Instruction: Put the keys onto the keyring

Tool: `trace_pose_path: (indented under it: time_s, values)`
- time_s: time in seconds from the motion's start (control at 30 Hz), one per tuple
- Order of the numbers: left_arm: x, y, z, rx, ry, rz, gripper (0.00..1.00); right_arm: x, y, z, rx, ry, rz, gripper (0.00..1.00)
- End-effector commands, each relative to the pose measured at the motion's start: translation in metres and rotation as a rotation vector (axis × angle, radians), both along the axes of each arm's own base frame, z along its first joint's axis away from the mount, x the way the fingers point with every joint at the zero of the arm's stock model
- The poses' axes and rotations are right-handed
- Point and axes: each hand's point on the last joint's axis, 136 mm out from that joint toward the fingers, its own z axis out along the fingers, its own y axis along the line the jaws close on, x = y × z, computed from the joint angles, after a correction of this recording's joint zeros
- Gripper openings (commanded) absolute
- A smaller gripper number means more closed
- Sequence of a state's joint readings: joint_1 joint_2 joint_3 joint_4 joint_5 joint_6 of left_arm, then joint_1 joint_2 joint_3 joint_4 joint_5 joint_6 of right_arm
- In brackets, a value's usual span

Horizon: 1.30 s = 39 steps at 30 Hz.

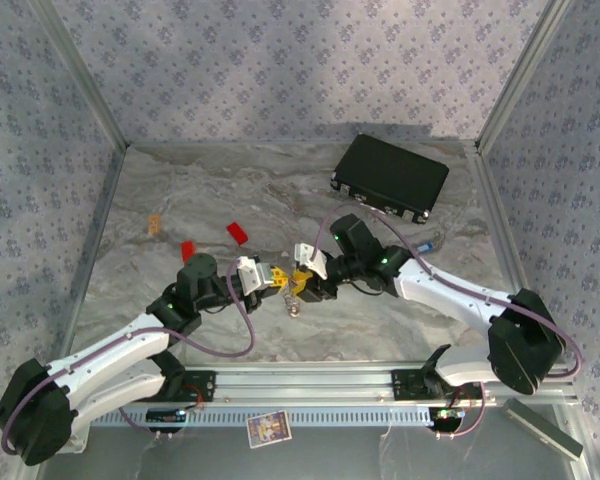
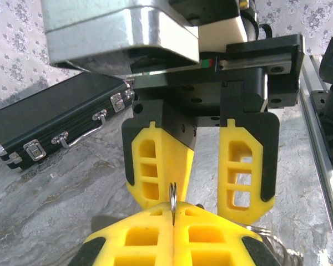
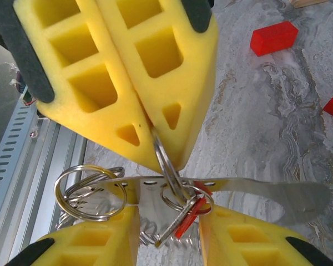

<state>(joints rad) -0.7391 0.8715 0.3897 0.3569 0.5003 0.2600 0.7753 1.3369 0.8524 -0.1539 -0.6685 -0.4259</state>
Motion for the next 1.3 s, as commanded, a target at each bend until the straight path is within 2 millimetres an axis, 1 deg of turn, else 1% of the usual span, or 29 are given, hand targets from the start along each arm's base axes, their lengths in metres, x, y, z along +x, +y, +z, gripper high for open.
trace_pose_path:
  time_s: [0.0,0.07,0.17,0.33,0.43,0.5,0.63,0.8,1.07,1.17,1.27]
  values:
    - [0.002,-0.001,0.025,-0.069,-0.06,0.003,0.0,0.002,0.003,-0.002,0.015,0.003,-0.021,0.35]
    - [0.002,-0.001,0.026,-0.071,-0.06,0.003,0.0,0.005,0.005,-0.001,0.022,-0.01,-0.035,0.34]
    - [0.002,-0.001,0.027,-0.071,-0.06,0.004,0.0,0.008,0.005,-0.002,0.016,-0.022,-0.048,0.3]
    - [0.002,-0.002,0.026,-0.065,-0.056,0.002,0.0,0.014,0.001,0.003,0.017,-0.066,-0.08,0.12]
    - [0.003,-0.001,0.025,-0.06,-0.056,0.005,0.0,0.016,-0.001,0.01,0.024,-0.097,-0.096,0.05]
    - [0.002,-0.001,0.025,-0.058,-0.055,0.003,0.0,0.017,-0.003,0.015,0.028,-0.118,-0.101,0.02]
    - [0.002,-0.001,0.024,-0.051,-0.053,0.003,0.0,0.017,-0.005,0.023,0.03,-0.145,-0.1,0.0]
    - [0.003,0.0,0.022,-0.044,-0.053,0.011,0.0,0.016,-0.007,0.033,0.03,-0.177,-0.098,0.0]
    - [0.004,0.0,0.017,-0.018,-0.047,0.014,0.0,0.014,-0.012,0.041,0.024,-0.228,-0.112,0.0]
    - [0.004,-0.001,0.019,-0.025,-0.05,0.008,0.0,0.014,-0.014,0.039,0.016,-0.232,-0.113,0.0]
    - [0.003,-0.001,0.021,-0.03,-0.053,0.005,0.0,0.014,-0.015,0.029,-0.015,-0.225,-0.112,0.0]
